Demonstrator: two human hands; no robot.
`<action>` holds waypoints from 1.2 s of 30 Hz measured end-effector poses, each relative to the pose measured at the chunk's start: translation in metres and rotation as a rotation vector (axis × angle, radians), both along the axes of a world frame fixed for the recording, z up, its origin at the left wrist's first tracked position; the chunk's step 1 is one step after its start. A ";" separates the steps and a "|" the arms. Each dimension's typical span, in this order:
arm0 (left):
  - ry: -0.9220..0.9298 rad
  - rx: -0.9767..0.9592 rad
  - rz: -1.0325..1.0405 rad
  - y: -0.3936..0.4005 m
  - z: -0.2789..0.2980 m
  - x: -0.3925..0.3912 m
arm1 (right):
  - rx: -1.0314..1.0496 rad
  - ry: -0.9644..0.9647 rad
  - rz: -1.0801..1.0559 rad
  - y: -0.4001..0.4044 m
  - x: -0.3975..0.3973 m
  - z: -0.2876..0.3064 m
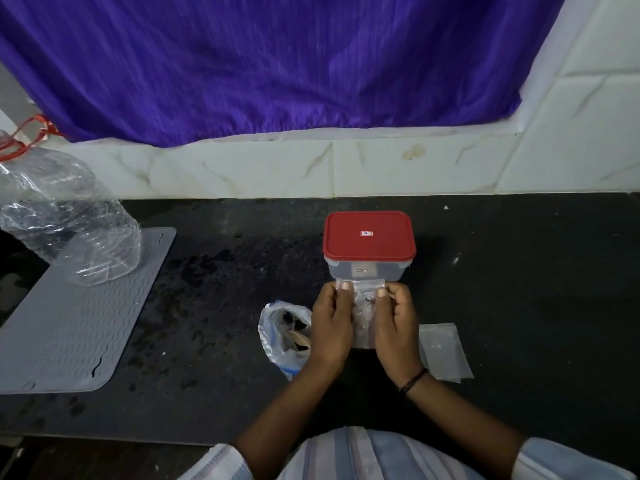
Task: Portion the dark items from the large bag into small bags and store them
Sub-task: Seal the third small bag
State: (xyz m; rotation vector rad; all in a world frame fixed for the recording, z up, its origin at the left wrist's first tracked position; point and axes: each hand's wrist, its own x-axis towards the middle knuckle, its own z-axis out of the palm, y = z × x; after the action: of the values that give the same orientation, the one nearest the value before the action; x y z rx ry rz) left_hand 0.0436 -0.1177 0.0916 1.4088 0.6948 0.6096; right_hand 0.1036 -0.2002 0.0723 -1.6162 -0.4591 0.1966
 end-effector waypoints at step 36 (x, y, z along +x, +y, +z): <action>0.436 -0.021 -0.288 0.043 -0.033 0.046 | -0.325 0.078 0.072 -0.006 0.070 -0.041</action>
State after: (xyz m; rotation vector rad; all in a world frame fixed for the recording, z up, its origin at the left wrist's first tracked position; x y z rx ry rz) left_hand 0.0894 -0.0752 0.0589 1.6034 0.8150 0.0649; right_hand 0.1736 -0.2060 0.0316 -1.9024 -0.4421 0.4038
